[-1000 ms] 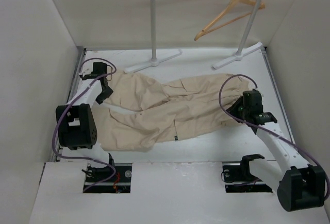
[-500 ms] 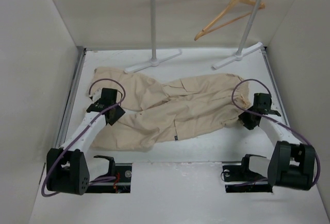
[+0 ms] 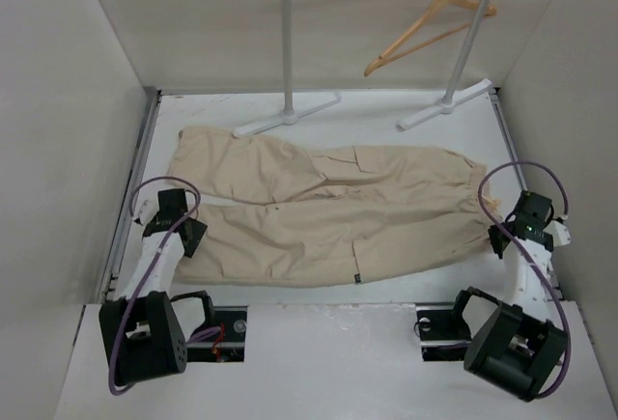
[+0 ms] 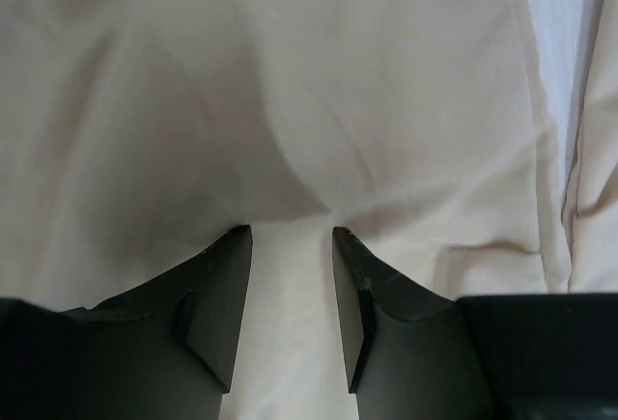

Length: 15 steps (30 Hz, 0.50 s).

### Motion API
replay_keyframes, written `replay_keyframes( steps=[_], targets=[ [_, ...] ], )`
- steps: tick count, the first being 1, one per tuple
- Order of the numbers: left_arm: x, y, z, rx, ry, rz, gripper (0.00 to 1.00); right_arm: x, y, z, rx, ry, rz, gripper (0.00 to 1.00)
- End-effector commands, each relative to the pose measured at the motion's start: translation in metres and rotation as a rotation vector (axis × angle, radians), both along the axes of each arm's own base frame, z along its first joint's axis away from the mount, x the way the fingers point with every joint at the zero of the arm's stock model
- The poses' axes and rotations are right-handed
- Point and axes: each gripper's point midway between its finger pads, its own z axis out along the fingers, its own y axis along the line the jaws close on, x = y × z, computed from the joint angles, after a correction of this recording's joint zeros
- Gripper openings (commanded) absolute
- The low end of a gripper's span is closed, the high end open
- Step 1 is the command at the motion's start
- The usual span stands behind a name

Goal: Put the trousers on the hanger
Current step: Flatten out the trousers at the center of the board.

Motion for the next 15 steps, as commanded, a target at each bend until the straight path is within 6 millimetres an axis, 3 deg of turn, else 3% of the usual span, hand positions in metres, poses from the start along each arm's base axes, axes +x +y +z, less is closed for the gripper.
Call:
replay_keyframes(
  steps=[1, 5, 9, 12, 15],
  targets=[
    [-0.010, 0.014, 0.005, 0.015, -0.014, 0.089, 0.36, -0.023, -0.023, 0.012, -0.072, 0.032, -0.131, 0.19],
    [-0.017, 0.021, 0.020, 0.035, -0.006, 0.134, 0.36, -0.010, -0.015, 0.010, -0.041, 0.026, -0.067, 0.48],
    [-0.001, 0.021, 0.061, 0.042, -0.099, 0.121, 0.38, 0.011, 0.006, 0.042, -0.124, -0.027, 0.082, 0.66],
    [0.023, 0.016, 0.105, 0.065, -0.243, 0.084, 0.43, 0.020, 0.023, 0.064, -0.170, -0.070, 0.179, 0.69],
    [0.048, 0.009, 0.128, 0.097, -0.313, 0.016, 0.43, 0.030, 0.045, 0.074, -0.172, -0.120, 0.279, 0.68]
  ],
)
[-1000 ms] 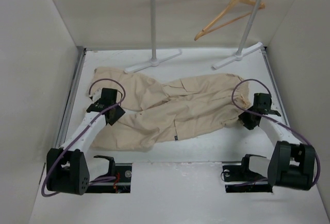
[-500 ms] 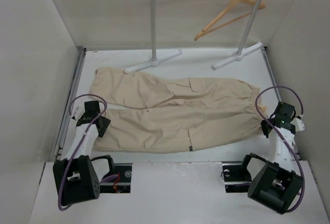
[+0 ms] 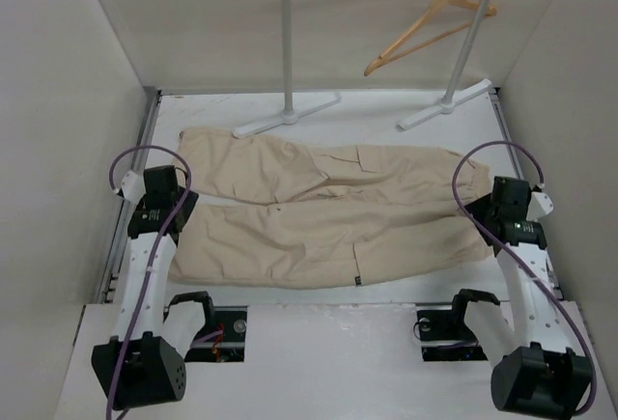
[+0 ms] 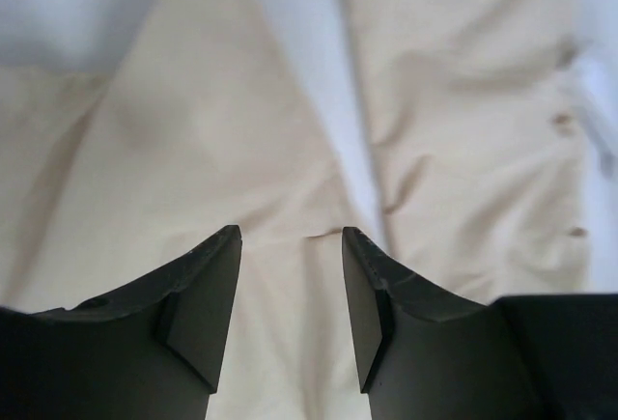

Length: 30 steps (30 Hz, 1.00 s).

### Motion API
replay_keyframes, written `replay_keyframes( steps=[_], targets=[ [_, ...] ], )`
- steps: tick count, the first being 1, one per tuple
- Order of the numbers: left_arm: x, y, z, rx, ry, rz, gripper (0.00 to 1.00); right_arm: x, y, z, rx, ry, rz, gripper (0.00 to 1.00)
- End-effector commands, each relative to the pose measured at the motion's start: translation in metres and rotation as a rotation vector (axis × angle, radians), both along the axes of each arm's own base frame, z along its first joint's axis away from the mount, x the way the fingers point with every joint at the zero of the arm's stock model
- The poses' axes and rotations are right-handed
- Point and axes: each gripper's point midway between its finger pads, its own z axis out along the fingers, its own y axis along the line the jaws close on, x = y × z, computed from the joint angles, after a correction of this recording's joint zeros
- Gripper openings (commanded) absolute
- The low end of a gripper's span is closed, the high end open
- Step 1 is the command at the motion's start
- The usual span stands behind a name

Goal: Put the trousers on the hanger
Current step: Flatten out the trousers at the center of the board.

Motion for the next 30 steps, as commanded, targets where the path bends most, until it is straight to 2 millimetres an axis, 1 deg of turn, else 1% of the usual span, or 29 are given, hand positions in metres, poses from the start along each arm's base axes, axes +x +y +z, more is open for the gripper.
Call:
replay_keyframes(
  steps=[1, 2, 4, 5, 6, 7, 9, 10, 11, 13, 16, 18, 21, 24, 26, 28, 30],
  targets=[
    [0.030, -0.004, 0.034, 0.047, -0.091, -0.049, 0.40, 0.011, 0.016, 0.023, -0.042, -0.052, 0.091, 0.64],
    [0.038, -0.004, 0.035, 0.047, -0.094, -0.058, 0.35, 0.015, 0.027, 0.025, -0.033, -0.067, 0.140, 0.55],
    [0.055, -0.002, 0.032, 0.049, -0.102, -0.064, 0.25, 0.023, 0.054, 0.025, 0.001, -0.097, 0.244, 0.26],
    [0.062, 0.003, 0.028, 0.043, -0.100, -0.050, 0.22, 0.027, 0.070, 0.025, 0.023, -0.114, 0.303, 0.17],
    [0.069, 0.010, 0.025, 0.032, -0.094, -0.037, 0.22, 0.029, 0.086, 0.022, 0.046, -0.115, 0.361, 0.12],
    [0.077, 0.015, 0.021, 0.015, -0.088, -0.029, 0.22, 0.030, 0.099, 0.020, 0.065, -0.116, 0.411, 0.11],
    [0.096, 0.029, 0.013, -0.025, -0.084, -0.017, 0.26, 0.033, 0.125, 0.016, 0.095, -0.121, 0.519, 0.11],
    [0.103, 0.033, 0.011, -0.036, -0.088, -0.015, 0.28, 0.032, 0.139, 0.013, 0.109, -0.118, 0.577, 0.13],
    [0.111, 0.039, 0.010, -0.041, -0.092, -0.013, 0.31, 0.030, 0.150, 0.009, 0.122, -0.113, 0.622, 0.15],
    [0.125, 0.046, 0.003, -0.045, -0.068, -0.016, 0.38, 0.026, 0.167, 0.003, 0.143, -0.111, 0.686, 0.19],
    [0.142, 0.051, -0.012, -0.048, -0.018, -0.038, 0.42, 0.017, 0.190, -0.003, 0.172, -0.122, 0.772, 0.29],
    [0.150, 0.053, -0.023, -0.048, 0.012, -0.045, 0.43, 0.014, 0.197, -0.005, 0.178, -0.125, 0.803, 0.35],
    [0.152, 0.063, -0.044, -0.053, 0.064, -0.018, 0.43, 0.011, 0.205, -0.008, 0.191, -0.116, 0.842, 0.46],
    [0.153, 0.072, -0.059, -0.054, 0.108, 0.001, 0.41, 0.009, 0.208, -0.006, 0.197, -0.115, 0.869, 0.50],
    [0.152, 0.077, -0.068, -0.060, 0.131, 0.018, 0.35, 0.009, 0.206, -0.002, 0.193, -0.124, 0.872, 0.52],
    [0.149, 0.085, -0.074, -0.061, 0.150, 0.042, 0.27, 0.009, 0.203, 0.000, 0.190, -0.132, 0.864, 0.53],
    [0.147, 0.093, -0.078, -0.065, 0.159, 0.065, 0.17, 0.010, 0.200, 0.001, 0.187, -0.132, 0.854, 0.53]
  ],
)
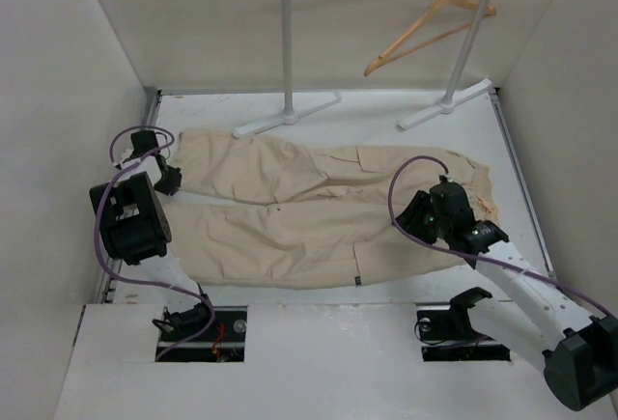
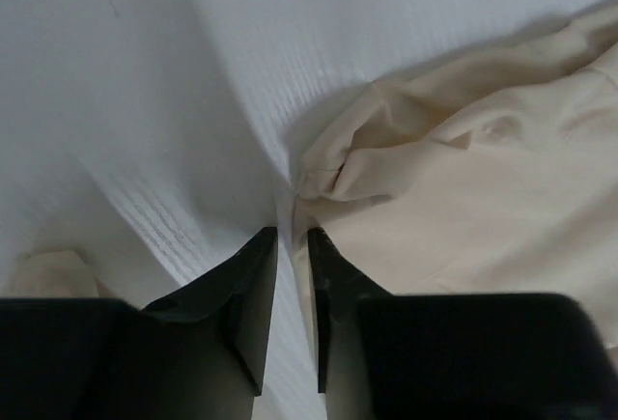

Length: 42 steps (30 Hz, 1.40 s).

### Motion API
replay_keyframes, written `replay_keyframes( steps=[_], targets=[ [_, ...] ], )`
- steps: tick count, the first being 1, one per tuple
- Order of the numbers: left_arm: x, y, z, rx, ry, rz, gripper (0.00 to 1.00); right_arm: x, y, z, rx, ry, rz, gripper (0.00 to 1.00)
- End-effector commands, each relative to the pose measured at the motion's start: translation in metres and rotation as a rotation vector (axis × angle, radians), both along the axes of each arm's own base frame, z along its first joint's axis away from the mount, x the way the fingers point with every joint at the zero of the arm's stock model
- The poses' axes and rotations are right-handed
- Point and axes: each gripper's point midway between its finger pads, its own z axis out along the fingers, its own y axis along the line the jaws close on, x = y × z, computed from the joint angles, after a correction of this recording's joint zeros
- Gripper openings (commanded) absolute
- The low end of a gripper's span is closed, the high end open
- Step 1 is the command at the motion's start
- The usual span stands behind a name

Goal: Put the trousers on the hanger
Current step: Flatten out the trousers at the center of the board.

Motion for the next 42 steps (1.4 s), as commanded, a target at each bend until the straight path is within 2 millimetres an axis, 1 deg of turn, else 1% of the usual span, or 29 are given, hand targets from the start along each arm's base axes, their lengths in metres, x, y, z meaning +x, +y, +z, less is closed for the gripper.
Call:
replay_keyframes(
  steps=[1, 2, 3, 5, 6, 7, 8, 9, 10, 12, 13, 15, 17, 18, 20, 21, 22, 23, 24, 25, 27, 28, 31, 33, 36, 39, 40, 42],
  targets=[
    [0.008, 0.025, 0.015, 0.038, -0.029, 0.045, 0.11, 0.008, 0.000, 0.014, 0.021, -0.057, 0.006, 0.53],
    [0.005, 0.031, 0.016, 0.040, -0.026, 0.062, 0.06, 0.008, 0.000, 0.014, 0.023, -0.055, 0.005, 0.54],
    [0.000, 0.038, 0.019, 0.047, -0.028, 0.091, 0.03, 0.009, -0.001, 0.015, 0.024, -0.056, 0.001, 0.54],
    [-0.008, 0.052, 0.032, 0.094, -0.049, 0.144, 0.03, 0.009, -0.001, 0.015, 0.025, -0.054, 0.000, 0.55],
    [-0.009, 0.057, 0.040, 0.111, -0.065, 0.155, 0.05, 0.009, -0.001, 0.014, 0.026, -0.054, -0.003, 0.56],
    [-0.007, 0.060, 0.045, 0.122, -0.081, 0.157, 0.10, 0.010, -0.001, 0.013, 0.026, -0.051, -0.004, 0.58],
    [-0.001, 0.060, 0.053, 0.127, -0.110, 0.145, 0.21, 0.010, -0.001, 0.012, 0.025, -0.047, -0.005, 0.60],
    [0.006, 0.057, 0.062, 0.119, -0.151, 0.124, 0.35, 0.010, 0.000, 0.011, 0.025, -0.044, -0.003, 0.62],
    [0.009, 0.053, 0.069, 0.106, -0.180, 0.108, 0.43, 0.011, 0.002, 0.011, 0.027, -0.043, 0.003, 0.64],
    [0.008, 0.048, 0.080, 0.095, -0.214, 0.098, 0.53, 0.012, 0.003, 0.013, 0.031, -0.050, 0.006, 0.66],
    [0.004, 0.044, 0.087, 0.097, -0.226, 0.092, 0.54, 0.013, 0.004, 0.014, 0.033, -0.053, 0.009, 0.68],
    [-0.011, 0.034, 0.095, 0.111, -0.234, 0.090, 0.54, 0.013, 0.006, 0.015, 0.036, -0.058, 0.020, 0.68],
    [-0.040, 0.030, 0.097, 0.141, -0.209, 0.119, 0.53, 0.012, 0.009, 0.016, 0.046, -0.064, 0.033, 0.68],
    [-0.056, 0.028, 0.096, 0.162, -0.186, 0.134, 0.52, 0.011, 0.010, 0.016, 0.053, -0.068, 0.041, 0.66],
    [-0.089, 0.024, 0.087, 0.205, -0.128, 0.158, 0.52, 0.010, 0.014, 0.017, 0.067, -0.071, 0.065, 0.57],
    [-0.099, 0.021, 0.079, 0.208, -0.098, 0.155, 0.52, 0.009, 0.016, 0.017, 0.075, -0.070, 0.075, 0.52],
    [-0.107, 0.017, 0.070, 0.202, -0.071, 0.147, 0.52, 0.008, 0.018, 0.016, 0.079, -0.065, 0.088, 0.43],
    [-0.112, 0.013, 0.062, 0.193, -0.050, 0.132, 0.52, 0.007, 0.021, 0.014, 0.083, -0.059, 0.105, 0.37],
    [-0.116, 0.010, 0.054, 0.182, -0.033, 0.117, 0.51, 0.006, 0.024, 0.013, 0.084, -0.052, 0.123, 0.35],
    [-0.117, 0.007, 0.048, 0.171, -0.021, 0.107, 0.51, 0.005, 0.027, 0.013, 0.084, -0.046, 0.140, 0.34],
    [-0.115, 0.002, 0.042, 0.173, -0.005, 0.080, 0.51, 0.002, 0.033, 0.012, 0.086, -0.037, 0.167, 0.37],
    [-0.114, 0.002, 0.040, 0.179, 0.005, 0.074, 0.51, 0.000, 0.036, 0.012, 0.087, -0.033, 0.181, 0.41],
    [-0.108, 0.006, 0.034, 0.216, 0.031, 0.054, 0.52, -0.007, 0.046, 0.008, 0.084, -0.012, 0.218, 0.56],
    [-0.105, 0.010, 0.029, 0.228, 0.051, 0.050, 0.52, -0.010, 0.050, 0.005, 0.081, 0.005, 0.231, 0.60],
    [-0.096, 0.014, 0.027, 0.237, 0.046, 0.033, 0.53, -0.013, 0.056, 0.002, 0.081, 0.031, 0.241, 0.61],
    [-0.081, 0.012, 0.026, 0.214, 0.030, 0.006, 0.54, -0.013, 0.062, 0.005, 0.077, 0.038, 0.253, 0.61],
    [-0.079, 0.010, 0.031, 0.209, 0.019, 0.005, 0.54, -0.013, 0.065, 0.007, 0.076, 0.038, 0.257, 0.61],
    [-0.080, 0.007, 0.048, 0.237, -0.031, 0.008, 0.54, -0.010, 0.069, 0.014, 0.072, 0.027, 0.264, 0.61]
  ],
)
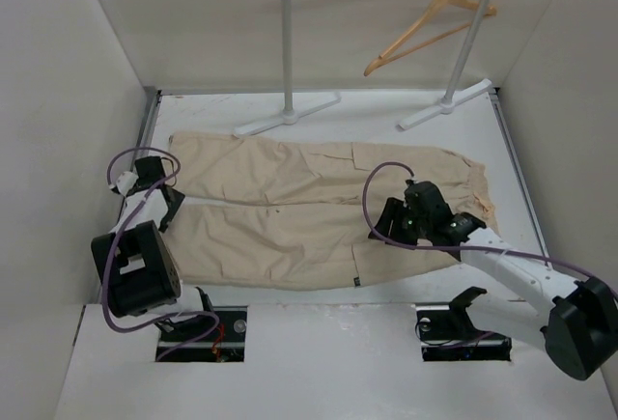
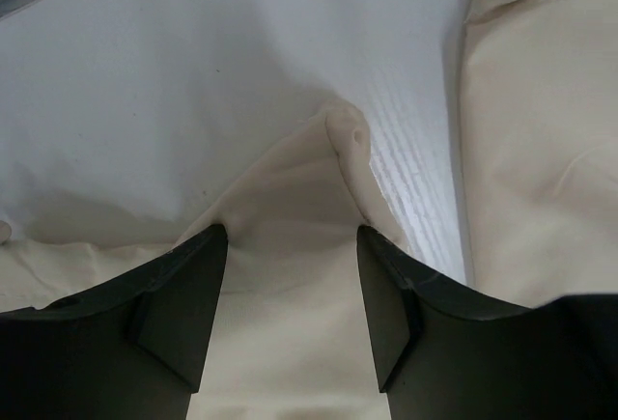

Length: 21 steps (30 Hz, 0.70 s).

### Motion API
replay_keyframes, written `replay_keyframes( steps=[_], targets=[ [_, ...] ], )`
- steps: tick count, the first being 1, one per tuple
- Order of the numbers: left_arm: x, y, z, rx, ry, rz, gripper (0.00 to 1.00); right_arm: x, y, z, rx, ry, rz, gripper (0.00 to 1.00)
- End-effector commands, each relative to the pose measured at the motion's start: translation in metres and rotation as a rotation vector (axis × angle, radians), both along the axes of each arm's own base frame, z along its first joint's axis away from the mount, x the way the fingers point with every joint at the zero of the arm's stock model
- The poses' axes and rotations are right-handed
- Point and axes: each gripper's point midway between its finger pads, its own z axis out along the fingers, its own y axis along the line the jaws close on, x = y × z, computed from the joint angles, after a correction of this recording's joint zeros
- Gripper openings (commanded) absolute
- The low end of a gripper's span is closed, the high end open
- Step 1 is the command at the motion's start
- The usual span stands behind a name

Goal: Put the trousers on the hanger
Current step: Flatten out the trousers at the center of the board, then fold the trousers at the center of the board.

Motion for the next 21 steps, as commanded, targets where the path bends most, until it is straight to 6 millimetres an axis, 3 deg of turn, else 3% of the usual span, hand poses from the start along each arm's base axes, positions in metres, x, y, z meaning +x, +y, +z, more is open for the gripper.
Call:
replay_keyframes(
  steps=[1, 3, 6, 11, 13, 21],
  targets=[
    [0.017, 0.005, 0.050, 0.079, -0.142, -0.008, 0.54, 0.019, 0.017, 0.035, 0.042, -0.090, 0.007, 0.61],
    [-0.001, 0.004, 0.068, 0.110, -0.162, 0.011, 0.55, 0.021, 0.021, 0.040, 0.041, -0.105, 0.012, 0.61],
    [-0.039, 0.004, 0.080, 0.132, -0.149, 0.053, 0.56, 0.019, 0.026, 0.042, 0.048, -0.115, 0.034, 0.61],
    [-0.117, 0.008, 0.052, 0.067, -0.039, 0.225, 0.50, 0.011, 0.033, 0.033, 0.059, -0.108, 0.074, 0.57],
    [-0.128, 0.006, 0.039, 0.010, -0.027, 0.267, 0.48, 0.008, 0.034, 0.032, 0.071, -0.104, 0.088, 0.57],
    [-0.132, 0.010, -0.003, -0.108, 0.022, 0.368, 0.46, -0.004, 0.032, 0.025, 0.071, -0.089, 0.132, 0.62]
  ],
)
